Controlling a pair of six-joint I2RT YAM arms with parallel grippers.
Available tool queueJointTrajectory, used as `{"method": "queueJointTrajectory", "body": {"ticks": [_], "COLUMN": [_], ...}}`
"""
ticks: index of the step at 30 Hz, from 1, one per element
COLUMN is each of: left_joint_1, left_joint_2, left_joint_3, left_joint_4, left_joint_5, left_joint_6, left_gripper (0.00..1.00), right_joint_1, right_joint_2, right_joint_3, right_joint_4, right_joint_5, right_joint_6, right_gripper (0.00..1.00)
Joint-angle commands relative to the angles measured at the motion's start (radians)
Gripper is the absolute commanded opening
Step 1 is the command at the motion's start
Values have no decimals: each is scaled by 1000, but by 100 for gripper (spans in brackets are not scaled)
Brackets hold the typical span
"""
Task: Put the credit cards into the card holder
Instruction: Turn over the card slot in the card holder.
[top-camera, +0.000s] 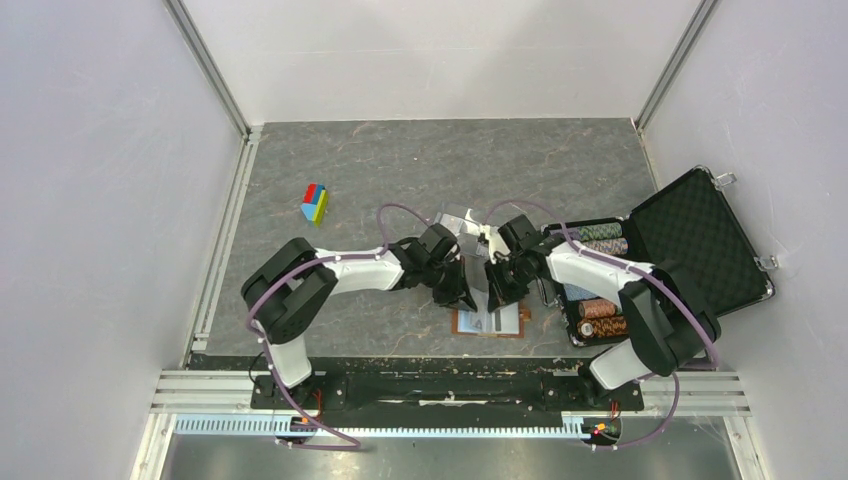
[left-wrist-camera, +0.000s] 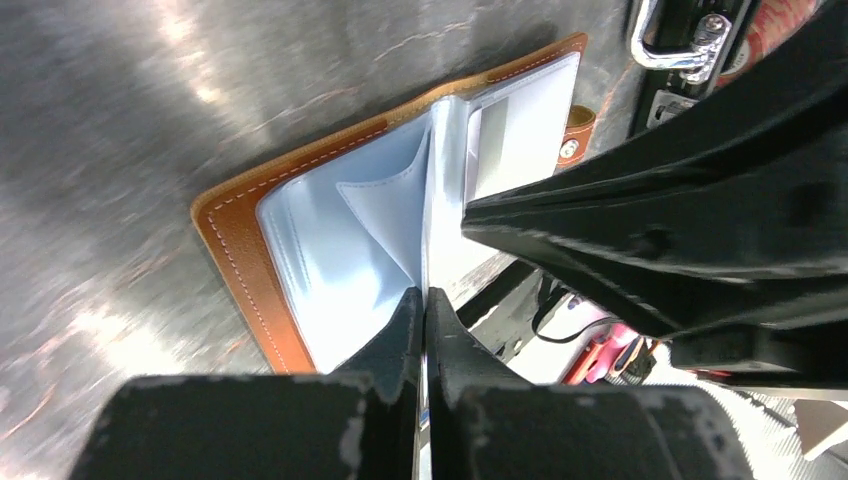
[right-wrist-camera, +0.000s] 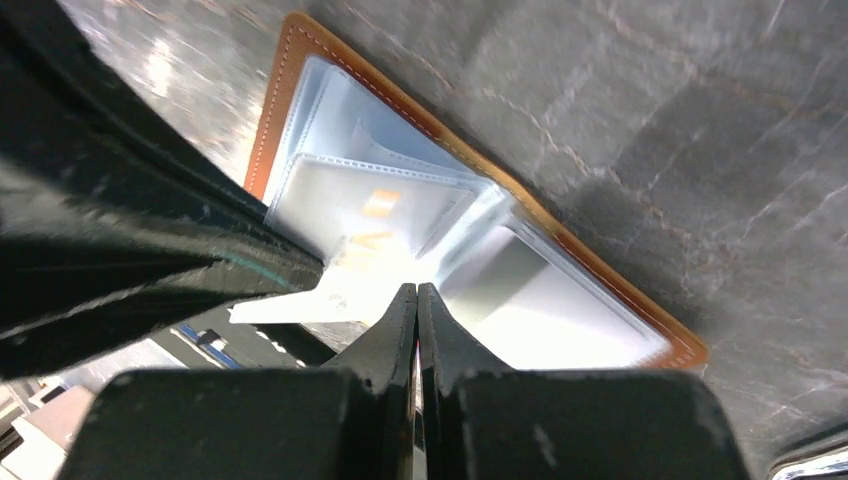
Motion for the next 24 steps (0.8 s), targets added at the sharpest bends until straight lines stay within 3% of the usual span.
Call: {"method": "queueJointTrajectory", "body": {"ticks": [1, 4, 6, 8, 12, 24], "left_joint_1": [47, 59, 58, 55, 40, -11], "left_joint_2": [-114, -161, -160, -153, -118, 112], "left_joint_3": [-29, 0, 47, 70, 118, 323], "left_joint_4": [-102, -258, -345, -357, -306, -237], "left_joint_5": [-45, -104, -116, -95, -40, 109], "left_joint_6": [73, 138, 179, 182, 152, 127], "left_gripper": [2, 3, 9, 26, 41, 43], "right_joint_1": [-1, -7, -15, -25, -48, -183], "right_joint_2": [-52, -60, -59, -59, -57, -39], "right_joint_3": [97, 122, 133, 140, 175, 298], "right_joint_4": [47, 50, 50, 51, 40, -3], "right_joint_5": [-17, -15, -17, -16, 7, 48], "right_joint_6": [13, 23, 28, 29, 19, -25], "right_gripper": [1, 1, 1, 2, 3, 4]}}
